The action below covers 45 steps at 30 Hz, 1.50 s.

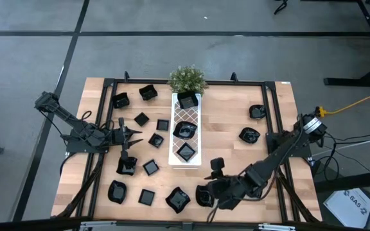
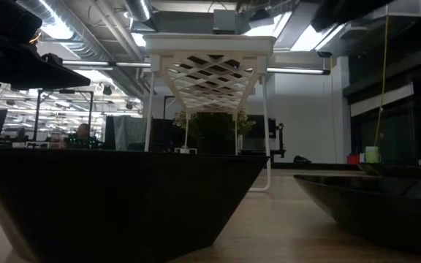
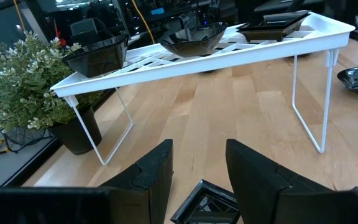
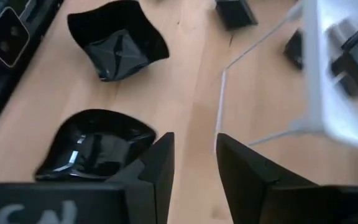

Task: Pick & Place Mini shaped plates
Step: Stack the leaf shape plate on top of the leaf shape plate on the shelf

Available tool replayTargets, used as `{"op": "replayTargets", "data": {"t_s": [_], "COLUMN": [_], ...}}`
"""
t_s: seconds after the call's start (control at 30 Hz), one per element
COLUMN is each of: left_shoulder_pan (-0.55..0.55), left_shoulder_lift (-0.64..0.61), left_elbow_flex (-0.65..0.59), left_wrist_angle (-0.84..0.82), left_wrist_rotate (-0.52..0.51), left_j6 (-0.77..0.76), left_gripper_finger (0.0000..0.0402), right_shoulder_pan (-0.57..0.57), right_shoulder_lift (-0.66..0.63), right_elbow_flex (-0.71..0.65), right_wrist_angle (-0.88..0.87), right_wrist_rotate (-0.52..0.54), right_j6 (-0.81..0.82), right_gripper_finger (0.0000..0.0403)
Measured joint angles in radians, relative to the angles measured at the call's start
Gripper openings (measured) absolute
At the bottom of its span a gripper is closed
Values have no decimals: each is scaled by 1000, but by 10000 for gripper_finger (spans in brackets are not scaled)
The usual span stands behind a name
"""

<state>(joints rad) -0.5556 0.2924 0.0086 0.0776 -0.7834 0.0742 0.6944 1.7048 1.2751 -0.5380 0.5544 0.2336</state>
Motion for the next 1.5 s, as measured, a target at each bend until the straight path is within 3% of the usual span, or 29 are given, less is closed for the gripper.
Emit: {"op": "replayTargets", "data": {"t_s": [0.37,0.67,1.03,1.5], "left_shoulder_pan": [0,0,0,0], "left_shoulder_lift": [0,0,0,0], "left_elbow_flex": [0,0,0,0], "left_wrist_angle": [0,-1,0,0], "left_wrist_rotate": [0,0,0,0], "left_j6": [0,0,0,0], "left_gripper_finger": [143,143,143,143], "right_shoulder_pan": [65,109,137,133], "right_shoulder_lift": [71,150,270,283], "right_elbow_flex": [0,1,102,105], "right_wrist_angle": [93,197,198,164], "right_wrist_rotate": [-113,-163,-164,-181], "right_j6": [234,238,233,263], "right_gripper_finger": [120,120,120,154]}}
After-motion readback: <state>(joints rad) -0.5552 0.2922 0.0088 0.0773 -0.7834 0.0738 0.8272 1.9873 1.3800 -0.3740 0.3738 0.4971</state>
